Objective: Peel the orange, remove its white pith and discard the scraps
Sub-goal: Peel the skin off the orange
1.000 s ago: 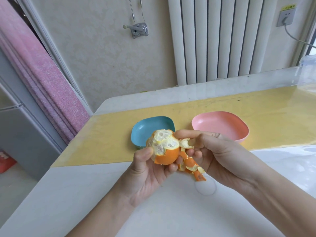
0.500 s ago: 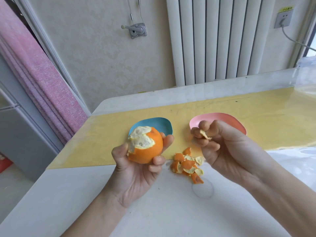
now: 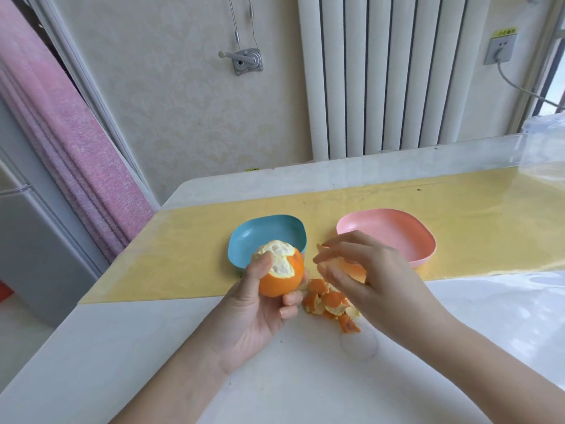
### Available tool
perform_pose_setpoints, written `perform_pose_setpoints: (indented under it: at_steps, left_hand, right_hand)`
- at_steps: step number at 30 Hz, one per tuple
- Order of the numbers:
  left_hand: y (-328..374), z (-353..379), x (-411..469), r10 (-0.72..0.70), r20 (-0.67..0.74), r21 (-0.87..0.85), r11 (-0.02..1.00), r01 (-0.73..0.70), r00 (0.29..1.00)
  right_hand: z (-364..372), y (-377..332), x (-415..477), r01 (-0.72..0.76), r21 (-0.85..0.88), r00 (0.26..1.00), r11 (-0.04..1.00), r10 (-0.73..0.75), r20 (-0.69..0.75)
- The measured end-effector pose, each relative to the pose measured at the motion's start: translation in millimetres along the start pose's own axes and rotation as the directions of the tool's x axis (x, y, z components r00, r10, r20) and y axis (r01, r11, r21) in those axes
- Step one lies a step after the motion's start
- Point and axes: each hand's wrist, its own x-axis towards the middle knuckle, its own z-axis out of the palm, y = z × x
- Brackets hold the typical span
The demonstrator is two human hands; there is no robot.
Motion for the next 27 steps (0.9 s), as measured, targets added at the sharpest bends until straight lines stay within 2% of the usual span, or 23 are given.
perform_pose_setpoints:
  at_steps: [3,5,7,11,14,17,20,22,27]
  left_hand:
    - [0.0,1.6,0.6,0.000,-0.064,0.056,0.998,0.004,0.998]
    - [-1.6,2.8,0.9,-0.017,-0.105,0.081,0.996,0.026,0.994]
    - [-2.9,4.7,0.4,-0.042,-0.120,0.088,0.995,0.053,0.992]
    - [-2.9,7.6,-0.6,-0.087,-0.145,0.092,0.991,0.101,0.986]
    - [-2.4,8.1,0.2,-0.098,-0.188,0.088,0.989,0.116,0.977]
    - [-2.8,10.2,-0.5,-0.092,-0.227,0.105,0.987,0.118,0.970]
    - [-3.3,14.6,-2.5,-0.074,-0.235,0.139,0.984,0.108,0.969]
    - [-4.5,17.4,-4.1,-0.064,-0.234,0.149,0.984,0.101,0.970]
    - [-6.6,19.6,-6.1,-0.057,-0.219,0.172,0.980,0.096,0.974]
  right_hand:
    - [-4.4,-3.5,0.0,0.086,0.049,0.996,0.995,-0.085,-0.025]
    - [-3.2,-4.7,-1.5,0.179,0.003,0.983,0.984,-0.179,-0.033]
    - [-1.2,-3.6,-2.6,0.209,-0.043,0.977,0.977,-0.211,-0.034]
    - [0.8,4.1,-2.1,0.158,-0.157,0.987,0.975,-0.162,-0.013]
    - [4.2,13.1,-1.1,0.061,-0.268,0.998,0.962,-0.059,0.016]
    - [-0.1,11.9,-0.1,0.057,-0.165,0.998,0.985,-0.055,0.019]
    - [-2.3,3.2,-0.9,0.180,-0.041,0.980,0.983,-0.176,0.093]
    - [2.1,0.0,-3.7,0.245,-0.018,0.963,0.969,-0.241,0.123]
    - [8.0,-0.5,-4.7,0.282,0.021,0.959,0.959,-0.283,0.031]
